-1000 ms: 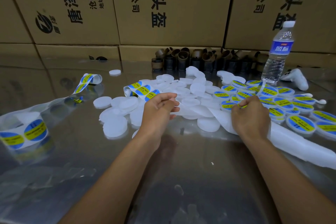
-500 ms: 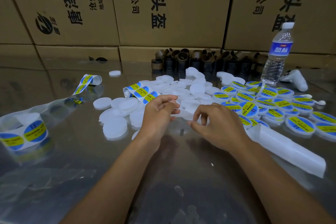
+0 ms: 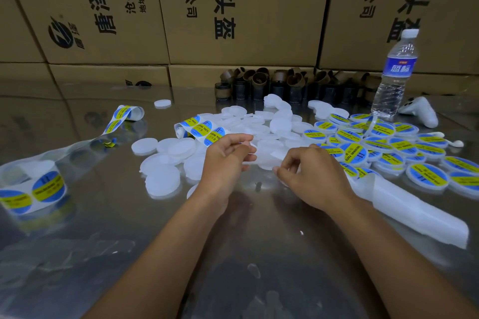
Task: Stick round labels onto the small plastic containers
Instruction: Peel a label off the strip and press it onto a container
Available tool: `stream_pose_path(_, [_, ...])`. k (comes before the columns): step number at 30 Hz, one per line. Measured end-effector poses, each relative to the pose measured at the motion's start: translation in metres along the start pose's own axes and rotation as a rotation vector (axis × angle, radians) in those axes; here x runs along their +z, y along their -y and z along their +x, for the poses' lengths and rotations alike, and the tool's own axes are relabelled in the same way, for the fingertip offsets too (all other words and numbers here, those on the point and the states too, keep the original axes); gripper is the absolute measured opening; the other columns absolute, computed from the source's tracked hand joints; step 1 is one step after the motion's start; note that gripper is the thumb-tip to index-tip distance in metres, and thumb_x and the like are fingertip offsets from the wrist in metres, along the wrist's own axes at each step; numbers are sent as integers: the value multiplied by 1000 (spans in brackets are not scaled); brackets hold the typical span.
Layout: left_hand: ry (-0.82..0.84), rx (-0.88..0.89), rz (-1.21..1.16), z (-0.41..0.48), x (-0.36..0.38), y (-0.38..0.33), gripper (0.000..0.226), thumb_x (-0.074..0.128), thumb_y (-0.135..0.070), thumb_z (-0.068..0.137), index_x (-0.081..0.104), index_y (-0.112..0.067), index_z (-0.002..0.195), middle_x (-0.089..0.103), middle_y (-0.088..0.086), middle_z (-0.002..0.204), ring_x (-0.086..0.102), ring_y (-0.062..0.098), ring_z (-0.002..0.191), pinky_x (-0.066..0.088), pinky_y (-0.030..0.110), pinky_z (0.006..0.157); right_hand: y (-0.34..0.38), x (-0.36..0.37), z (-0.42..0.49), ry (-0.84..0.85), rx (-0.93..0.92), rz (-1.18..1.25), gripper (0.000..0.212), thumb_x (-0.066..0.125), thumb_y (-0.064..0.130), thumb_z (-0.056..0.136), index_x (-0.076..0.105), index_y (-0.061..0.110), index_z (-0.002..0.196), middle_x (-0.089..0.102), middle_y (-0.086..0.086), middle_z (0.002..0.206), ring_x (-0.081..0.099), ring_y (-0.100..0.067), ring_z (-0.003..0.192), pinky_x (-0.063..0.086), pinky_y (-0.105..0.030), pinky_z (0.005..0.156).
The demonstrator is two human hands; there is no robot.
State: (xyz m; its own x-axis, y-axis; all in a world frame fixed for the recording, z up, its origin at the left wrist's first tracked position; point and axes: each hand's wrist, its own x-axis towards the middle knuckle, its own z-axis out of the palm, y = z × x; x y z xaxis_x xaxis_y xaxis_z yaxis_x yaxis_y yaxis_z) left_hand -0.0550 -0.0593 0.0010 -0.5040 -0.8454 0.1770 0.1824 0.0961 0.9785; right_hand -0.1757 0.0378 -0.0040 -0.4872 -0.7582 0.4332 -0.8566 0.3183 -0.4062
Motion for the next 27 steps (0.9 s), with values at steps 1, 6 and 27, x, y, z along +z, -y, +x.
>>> stream_pose_path(1, [-1, 1, -4, 0, 0, 0, 23, 52, -6, 93, 65, -23, 87, 65, -9, 68, 63, -1, 61, 50, 15, 60, 1, 0, 0, -35, 13, 42, 23, 64, 38, 81, 53, 30, 64, 60, 8, 66, 47, -13, 80, 30, -27, 62])
stream_pose_path(6, [-11, 6, -12, 0, 0, 1, 23, 51, -4, 92, 66, -22, 89, 65, -9, 68, 63, -2, 60, 50, 15, 59, 5, 2, 3, -198, 34, 267, 21, 66, 35, 82, 59, 25, 65, 55, 6, 54, 51, -14, 61, 40, -31, 59])
stream_pose_path(27, [266, -23, -187, -4, 4, 0, 15, 54, -23, 93, 67, -14, 96, 67, 3, 97, 63, 15, 91, 51, 24, 72, 27, 4, 1, -157, 63, 873, 21, 64, 20, 87, 65, 20, 66, 58, 12, 51, 52, 1, 50, 41, -12, 54])
